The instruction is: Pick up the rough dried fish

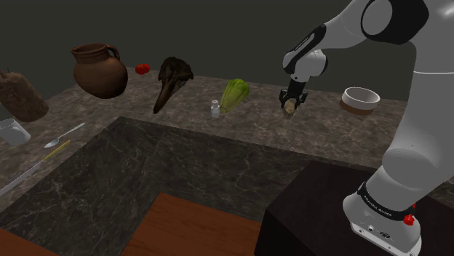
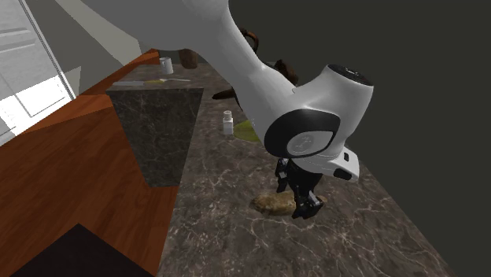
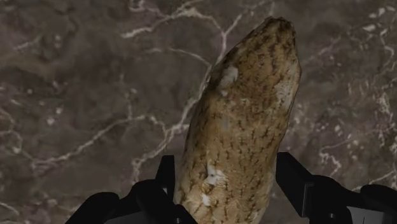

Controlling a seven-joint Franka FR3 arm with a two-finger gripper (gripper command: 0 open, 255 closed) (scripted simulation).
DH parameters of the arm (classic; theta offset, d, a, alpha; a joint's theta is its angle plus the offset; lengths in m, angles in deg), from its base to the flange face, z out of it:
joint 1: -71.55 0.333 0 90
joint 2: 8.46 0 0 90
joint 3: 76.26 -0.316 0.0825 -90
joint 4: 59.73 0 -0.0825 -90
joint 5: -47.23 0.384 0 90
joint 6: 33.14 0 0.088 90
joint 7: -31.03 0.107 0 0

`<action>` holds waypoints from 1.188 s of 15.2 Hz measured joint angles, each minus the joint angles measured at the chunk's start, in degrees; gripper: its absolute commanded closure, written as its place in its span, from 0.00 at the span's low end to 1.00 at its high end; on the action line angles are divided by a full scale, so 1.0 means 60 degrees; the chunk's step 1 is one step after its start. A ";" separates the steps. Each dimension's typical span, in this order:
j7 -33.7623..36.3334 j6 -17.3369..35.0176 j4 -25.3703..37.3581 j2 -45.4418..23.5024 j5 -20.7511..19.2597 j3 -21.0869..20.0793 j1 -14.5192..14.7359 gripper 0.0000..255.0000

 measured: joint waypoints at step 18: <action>0.0629 -0.1434 0.0266 0.1253 -0.0708 0.0293 0.0187 1.00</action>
